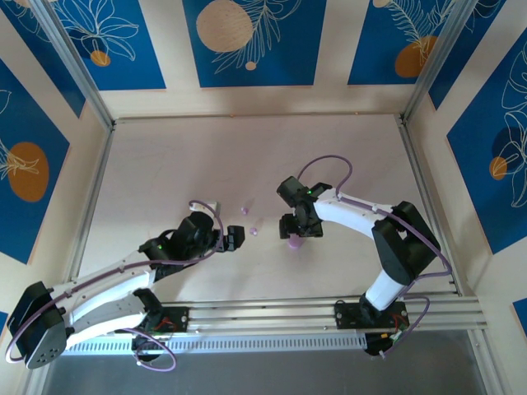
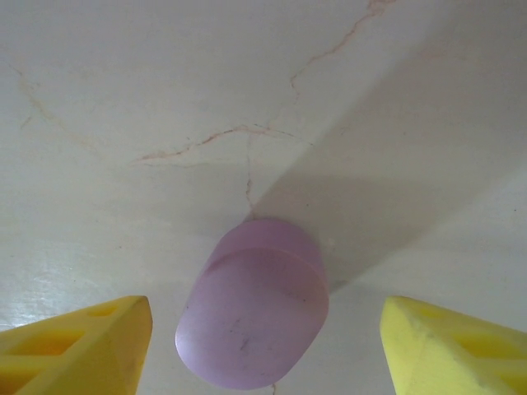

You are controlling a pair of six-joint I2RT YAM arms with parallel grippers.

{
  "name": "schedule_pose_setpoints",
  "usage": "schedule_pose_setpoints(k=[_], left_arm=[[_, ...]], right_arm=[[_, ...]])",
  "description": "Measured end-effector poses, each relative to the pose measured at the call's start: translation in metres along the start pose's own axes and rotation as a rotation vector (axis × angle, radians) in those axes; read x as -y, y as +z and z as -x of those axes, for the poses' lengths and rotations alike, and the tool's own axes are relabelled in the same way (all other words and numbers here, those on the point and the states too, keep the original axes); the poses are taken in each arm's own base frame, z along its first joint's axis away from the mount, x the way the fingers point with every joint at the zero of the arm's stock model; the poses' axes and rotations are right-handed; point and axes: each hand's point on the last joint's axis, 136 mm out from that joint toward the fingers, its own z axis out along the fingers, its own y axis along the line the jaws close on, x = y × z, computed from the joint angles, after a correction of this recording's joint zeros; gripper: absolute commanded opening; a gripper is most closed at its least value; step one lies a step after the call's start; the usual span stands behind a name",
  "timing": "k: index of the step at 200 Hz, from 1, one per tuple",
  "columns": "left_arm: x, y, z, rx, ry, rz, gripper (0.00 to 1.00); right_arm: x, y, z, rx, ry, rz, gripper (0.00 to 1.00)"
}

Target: Insert the wireless bluetooth earbuds into the charging case

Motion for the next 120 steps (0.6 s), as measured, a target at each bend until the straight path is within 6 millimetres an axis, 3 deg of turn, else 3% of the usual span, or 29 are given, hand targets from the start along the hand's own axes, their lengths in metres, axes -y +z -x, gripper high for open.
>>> schedule_pose_setpoints(k=[59, 120], left_arm=[[0.000, -0.001, 0.000, 0.002, -0.001, -0.002, 1.00], [-0.001, -0.001, 0.000, 0.003, -0.002, -0.001, 1.00]], right_arm=[[0.006, 0.012, -0.004, -0.030, 0.041, -0.051, 0.74], [0.008, 0.013, -0.007, -0.041, 0.048, -0.068, 0.66]])
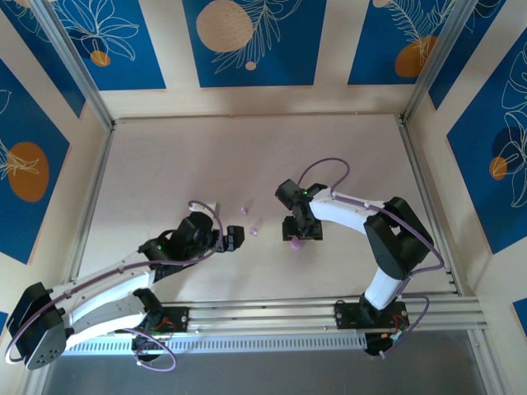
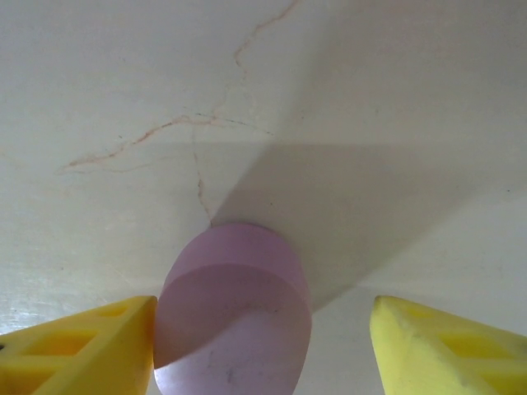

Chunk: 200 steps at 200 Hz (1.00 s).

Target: Insert the wireless bluetooth earbuds into the charging case

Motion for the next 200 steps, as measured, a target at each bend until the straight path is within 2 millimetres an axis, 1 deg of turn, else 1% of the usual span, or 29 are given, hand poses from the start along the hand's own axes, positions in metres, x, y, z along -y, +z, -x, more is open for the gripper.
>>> schedule_pose_setpoints(k=[22, 31, 38, 138, 178, 192, 200], left_arm=[[-0.0005, 0.0004, -0.0007, 0.000, 0.000, 0.000, 1.00], [-0.0006, 0.0005, -0.0009, -0.001, 0.000, 0.000, 1.00], [-0.0006, 0.0005, -0.0009, -0.001, 0.000, 0.000, 1.00], [0.0006, 0.0006, -0.0009, -0.001, -0.001, -0.006, 1.00], [0.0022, 0.0015, -0.0015, -0.003, -0.012, -0.020, 1.00], [0.0018, 0.0017, -0.0017, -0.004, -0.014, -0.021, 1.00], [0.0014, 0.0018, -0.0020, -0.006, -0.018, -0.021, 1.00]], right_arm=[[-0.0009, -0.0031, 0.0010, 0.010, 0.000, 0.008, 0.63], [-0.0012, -0.0042, 0.0013, 0.013, -0.001, 0.010, 0.59], [-0.0013, -0.0044, 0.0015, 0.014, -0.002, 0.011, 0.57], [-0.0016, -0.0039, 0.0007, 0.010, -0.001, 0.014, 0.56], [-0.0008, -0.0019, -0.0015, 0.004, -0.002, 0.013, 0.54], [-0.0001, -0.0011, -0.0026, 0.000, -0.004, 0.012, 0.49], [0.0004, -0.0004, -0.0035, -0.002, -0.005, 0.011, 0.47]])
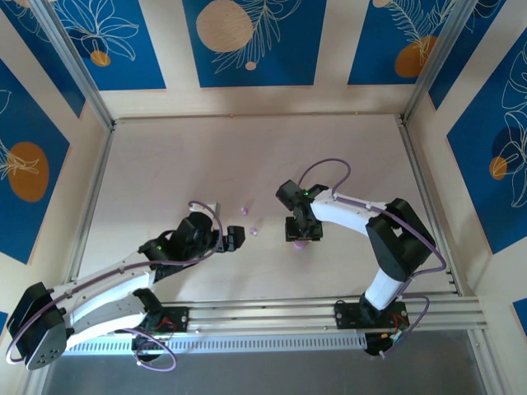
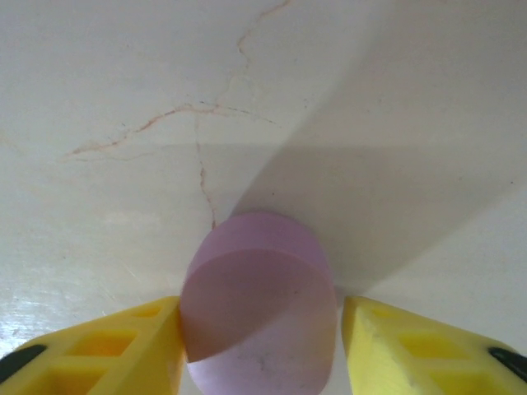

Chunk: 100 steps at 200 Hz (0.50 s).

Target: Insert the wireless bluetooth earbuds into the charging case

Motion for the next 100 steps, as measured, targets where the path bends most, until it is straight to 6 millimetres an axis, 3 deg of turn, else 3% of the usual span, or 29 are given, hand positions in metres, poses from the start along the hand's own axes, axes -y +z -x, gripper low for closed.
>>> schedule_pose_setpoints(k=[25, 100], left_arm=[[0.000, 0.000, 0.000, 0.002, -0.005, -0.001, 1.00], [0.007, 0.006, -0.002, -0.015, -0.033, -0.041, 0.97]], right_arm=[[0.000, 0.000, -0.001, -0.002, -0.005, 0.002, 0.38], [-0.002, -0.010, -0.001, 0.026, -0.007, 0.040, 0.34]])
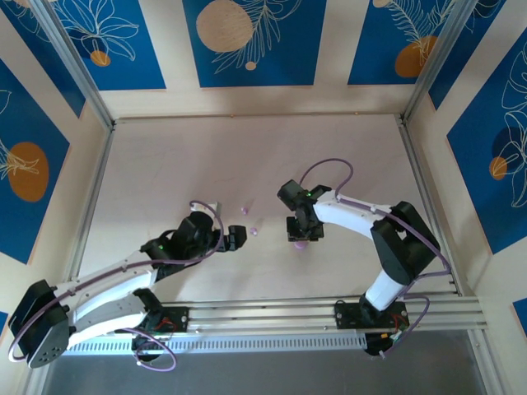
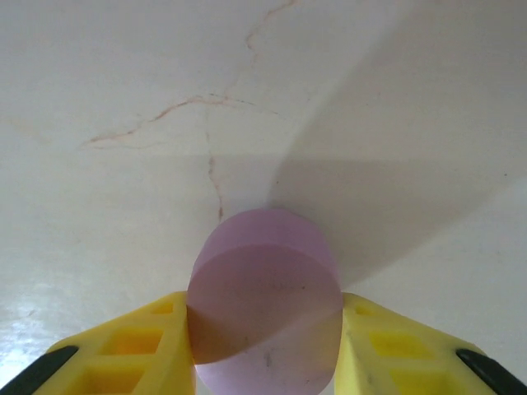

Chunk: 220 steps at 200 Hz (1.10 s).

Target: Insert the wireless bluetooth earbuds into the charging case

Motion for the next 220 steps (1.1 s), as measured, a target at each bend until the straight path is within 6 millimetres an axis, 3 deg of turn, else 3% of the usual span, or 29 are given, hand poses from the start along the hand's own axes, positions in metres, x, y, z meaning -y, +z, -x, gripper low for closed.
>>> schedule_pose_setpoints(k=[9, 39, 52, 85, 145, 220], left_arm=[[0.004, 0.002, -0.001, -0.006, -0.011, -0.018, 0.92], [0.018, 0.014, -0.004, -0.037, -0.068, -0.091, 0.63], [0.025, 0.021, -0.007, -0.055, -0.088, -0.127, 0.60], [0.044, 0.035, -0.010, -0.091, -0.148, -0.219, 0.39], [0.072, 0.049, -0.007, -0.116, -0.225, -0.362, 0.37], [0.093, 0.052, -0.002, -0.125, -0.268, -0.463, 0.50]], right_arm=[[-0.002, -0.005, 0.001, 0.012, 0.001, 0.023, 0.34], [-0.012, -0.026, 0.007, 0.064, 0.016, 0.160, 0.34], [-0.015, -0.035, 0.010, 0.083, 0.030, 0.233, 0.35], [-0.023, -0.053, 0.013, 0.102, 0.063, 0.434, 0.35], [-0.037, -0.081, 0.020, 0.096, 0.085, 0.706, 0.35], [-0.045, -0.092, 0.018, 0.062, 0.095, 0.832, 0.34]])
